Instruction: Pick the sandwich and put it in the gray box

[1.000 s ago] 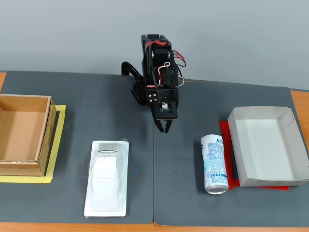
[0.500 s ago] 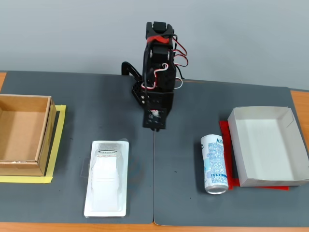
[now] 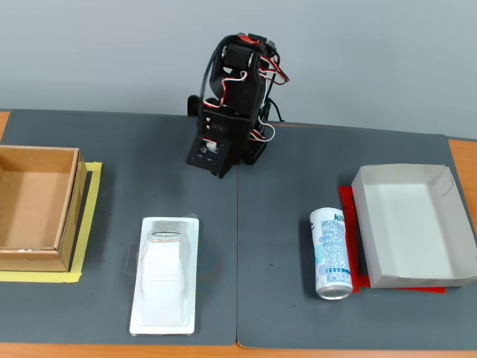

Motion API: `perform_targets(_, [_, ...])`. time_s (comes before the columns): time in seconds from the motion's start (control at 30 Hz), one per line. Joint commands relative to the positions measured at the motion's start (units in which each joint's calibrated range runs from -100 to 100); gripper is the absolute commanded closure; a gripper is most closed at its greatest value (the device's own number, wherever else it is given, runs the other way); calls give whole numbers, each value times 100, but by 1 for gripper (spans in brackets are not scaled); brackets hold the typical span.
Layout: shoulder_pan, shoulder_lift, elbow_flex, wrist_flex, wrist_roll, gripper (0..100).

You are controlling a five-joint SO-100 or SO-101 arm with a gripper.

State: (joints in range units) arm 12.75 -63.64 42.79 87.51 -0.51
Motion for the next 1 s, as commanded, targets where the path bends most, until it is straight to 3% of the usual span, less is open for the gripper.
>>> perform_targets(0.0, [489, 60, -268, -27, 17, 98])
perform_targets(0.3, [922, 103, -268, -1182, 283, 96])
perform_targets(0.57, [907, 1239, -964, -1095, 1179, 68])
perform_targets(0.73, [877, 2188, -2095, -973, 1737, 61])
perform_targets(0.97, [377, 3333, -2900, -1008, 2065, 52])
